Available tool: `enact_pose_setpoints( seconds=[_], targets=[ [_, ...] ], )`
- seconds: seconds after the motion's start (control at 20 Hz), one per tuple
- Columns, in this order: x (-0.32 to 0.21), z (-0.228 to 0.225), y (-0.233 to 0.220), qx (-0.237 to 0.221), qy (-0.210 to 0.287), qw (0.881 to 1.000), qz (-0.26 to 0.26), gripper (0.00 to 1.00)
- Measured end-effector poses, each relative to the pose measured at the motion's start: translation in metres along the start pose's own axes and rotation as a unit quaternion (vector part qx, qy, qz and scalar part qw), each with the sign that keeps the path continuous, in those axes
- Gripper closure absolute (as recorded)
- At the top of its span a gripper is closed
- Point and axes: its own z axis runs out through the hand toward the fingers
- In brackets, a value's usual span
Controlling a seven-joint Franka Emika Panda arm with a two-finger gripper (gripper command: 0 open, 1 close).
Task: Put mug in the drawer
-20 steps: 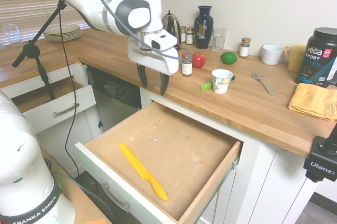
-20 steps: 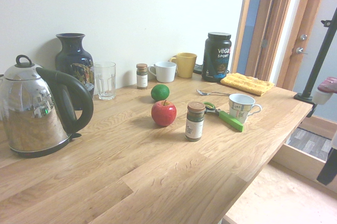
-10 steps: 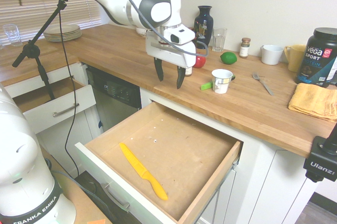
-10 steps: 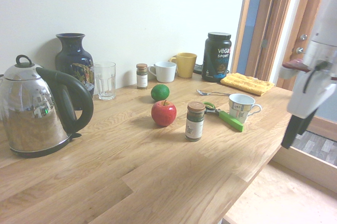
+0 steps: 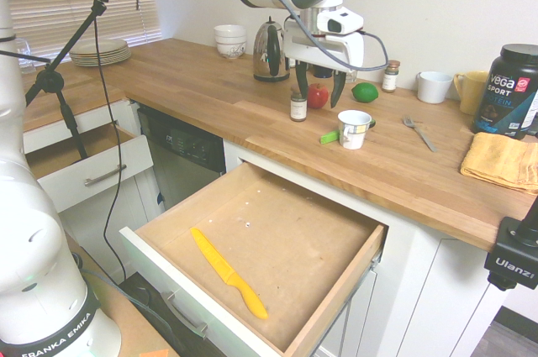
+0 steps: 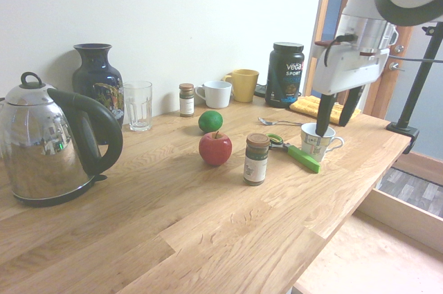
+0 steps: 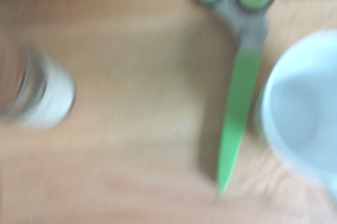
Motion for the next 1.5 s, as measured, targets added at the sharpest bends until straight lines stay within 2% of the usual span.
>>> enact_pose_setpoints(
  seconds=[0.45,1.05,1.45,1.5],
  targets=[
    [0.045,0.032,-0.026,-0.017,-0.019,1.0,0.006,0.0],
    [0.051,0.092,-0.026,-0.044,-0.045,0.998,0.004,0.0],
    [0.045,0.106,-0.032,-0.037,-0.062,0.997,0.0,0.0],
    [0.045,0.108,-0.032,-0.038,-0.064,0.997,0.0,1.0]
  ],
)
